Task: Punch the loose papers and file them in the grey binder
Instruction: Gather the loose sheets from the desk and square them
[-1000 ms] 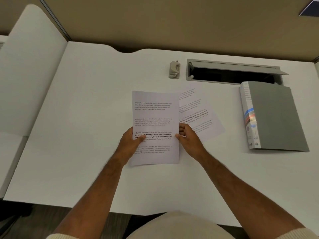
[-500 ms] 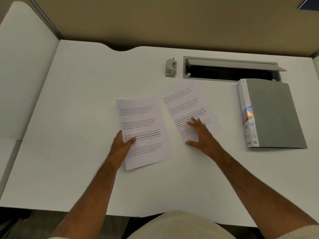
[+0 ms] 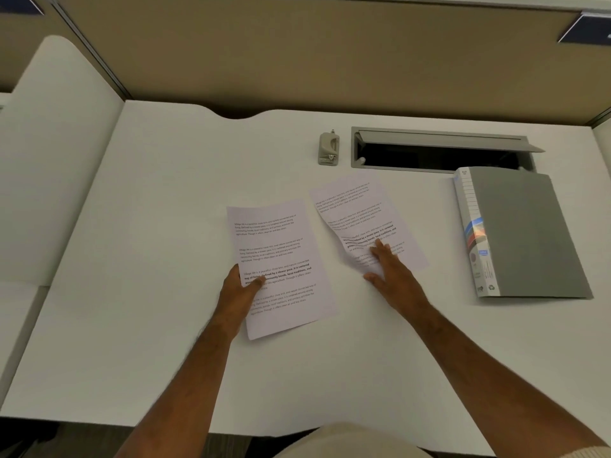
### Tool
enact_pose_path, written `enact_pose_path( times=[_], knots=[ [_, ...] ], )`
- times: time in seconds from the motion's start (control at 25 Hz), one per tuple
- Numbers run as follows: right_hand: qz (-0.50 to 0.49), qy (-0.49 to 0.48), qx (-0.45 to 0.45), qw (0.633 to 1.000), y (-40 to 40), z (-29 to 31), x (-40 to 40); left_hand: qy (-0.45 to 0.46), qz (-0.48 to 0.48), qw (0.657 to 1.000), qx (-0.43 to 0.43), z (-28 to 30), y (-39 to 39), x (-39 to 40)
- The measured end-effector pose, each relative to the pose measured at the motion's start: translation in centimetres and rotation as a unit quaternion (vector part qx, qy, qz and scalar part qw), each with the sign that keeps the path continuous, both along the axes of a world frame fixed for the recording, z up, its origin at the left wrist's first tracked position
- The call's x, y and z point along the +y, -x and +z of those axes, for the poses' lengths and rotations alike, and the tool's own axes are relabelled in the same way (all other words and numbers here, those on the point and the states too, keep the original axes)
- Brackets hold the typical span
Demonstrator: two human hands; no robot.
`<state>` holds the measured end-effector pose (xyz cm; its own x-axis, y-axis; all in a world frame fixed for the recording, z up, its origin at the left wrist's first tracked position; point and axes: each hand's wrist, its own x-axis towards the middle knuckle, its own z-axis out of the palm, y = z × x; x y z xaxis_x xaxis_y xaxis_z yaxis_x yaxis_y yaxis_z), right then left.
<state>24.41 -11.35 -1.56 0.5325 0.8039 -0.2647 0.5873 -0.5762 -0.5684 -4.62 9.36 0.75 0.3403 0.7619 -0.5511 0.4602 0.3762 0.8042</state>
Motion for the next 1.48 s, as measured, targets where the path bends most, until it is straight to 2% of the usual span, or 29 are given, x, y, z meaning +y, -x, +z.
enact_pose_path(
  times=[0.2, 0.52, 0.8, 0.92, 1.04, 1.12, 1.24, 1.32, 1.48],
  knots=[
    [-0.053, 0.002, 0.054, 0.997, 0.6, 2.3, 1.5, 0.019, 0.008, 1.000, -0.017, 0.0, 0.0, -0.4],
    [0.013, -0.025, 0.160, 0.987, 7.2, 4.9, 4.0, 0.036, 0.009, 0.999, -0.028, -0.2, -0.3, -0.7],
    [0.100, 0.023, 0.199, 0.975, 12.3, 5.8, 5.6, 0.049, -0.006, 0.998, -0.039, 0.3, -1.0, -1.5],
    [0.108, 0.043, 0.229, 0.967, 13.5, 6.2, 6.1, 0.063, -0.001, 0.998, -0.027, 0.4, -1.3, -1.7],
    [0.099, 0.063, 0.262, 0.958, 13.9, 6.4, 5.9, 0.110, 0.022, 0.991, -0.073, 1.3, -1.5, -1.9],
    [0.101, 0.072, 0.259, 0.958, 14.0, 6.3, 5.6, 0.119, 0.017, 0.989, -0.081, 1.9, -1.6, -2.0],
    [0.101, 0.070, 0.262, 0.957, 14.0, 5.8, 5.5, 0.035, -0.024, 0.999, -0.007, 1.9, -1.6, -2.1],
    [0.083, 0.048, 0.254, 0.962, 13.5, 5.2, 5.3, 0.008, -0.034, 0.999, 0.013, 1.5, -1.4, -2.1],
    [-0.030, -0.036, 0.113, 0.993, 10.4, 3.0, 4.5, -0.006, -0.056, 0.998, 0.001, 2.2, -0.9, -2.3]
  ],
)
